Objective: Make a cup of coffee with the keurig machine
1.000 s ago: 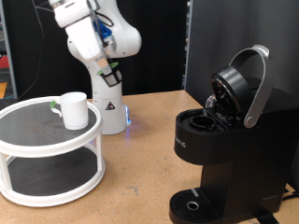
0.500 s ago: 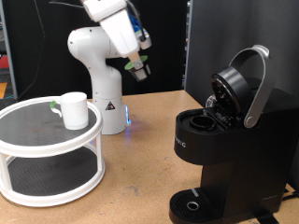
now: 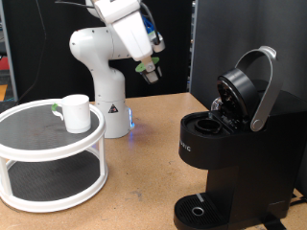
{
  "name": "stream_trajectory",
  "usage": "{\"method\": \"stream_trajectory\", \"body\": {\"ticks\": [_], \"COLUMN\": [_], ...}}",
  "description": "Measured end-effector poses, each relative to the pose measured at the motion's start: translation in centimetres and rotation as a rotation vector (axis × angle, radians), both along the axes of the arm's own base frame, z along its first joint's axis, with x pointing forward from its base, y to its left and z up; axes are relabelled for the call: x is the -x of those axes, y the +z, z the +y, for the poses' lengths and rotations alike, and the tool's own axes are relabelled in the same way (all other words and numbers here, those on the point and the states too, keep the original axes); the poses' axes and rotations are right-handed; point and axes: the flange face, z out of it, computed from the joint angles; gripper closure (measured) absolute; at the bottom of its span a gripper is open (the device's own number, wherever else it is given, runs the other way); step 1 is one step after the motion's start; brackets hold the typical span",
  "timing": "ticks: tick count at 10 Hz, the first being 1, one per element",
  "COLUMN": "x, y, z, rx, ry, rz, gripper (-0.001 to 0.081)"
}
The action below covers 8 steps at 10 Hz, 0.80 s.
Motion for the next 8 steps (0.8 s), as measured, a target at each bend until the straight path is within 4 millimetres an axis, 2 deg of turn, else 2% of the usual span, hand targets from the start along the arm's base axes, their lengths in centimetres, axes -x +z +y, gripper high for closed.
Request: {"method": "stream_trajectory", "body": {"ticks": [5,8], "x": [-4.1,-5.3], "y": [0.7,0.1], "z": [2.9,3.9], "rx": [0.003,0.015], "ry": [-0.007,-0.013], "rz": [0.019,0.037], "gripper": [0.0324,0.0325]}}
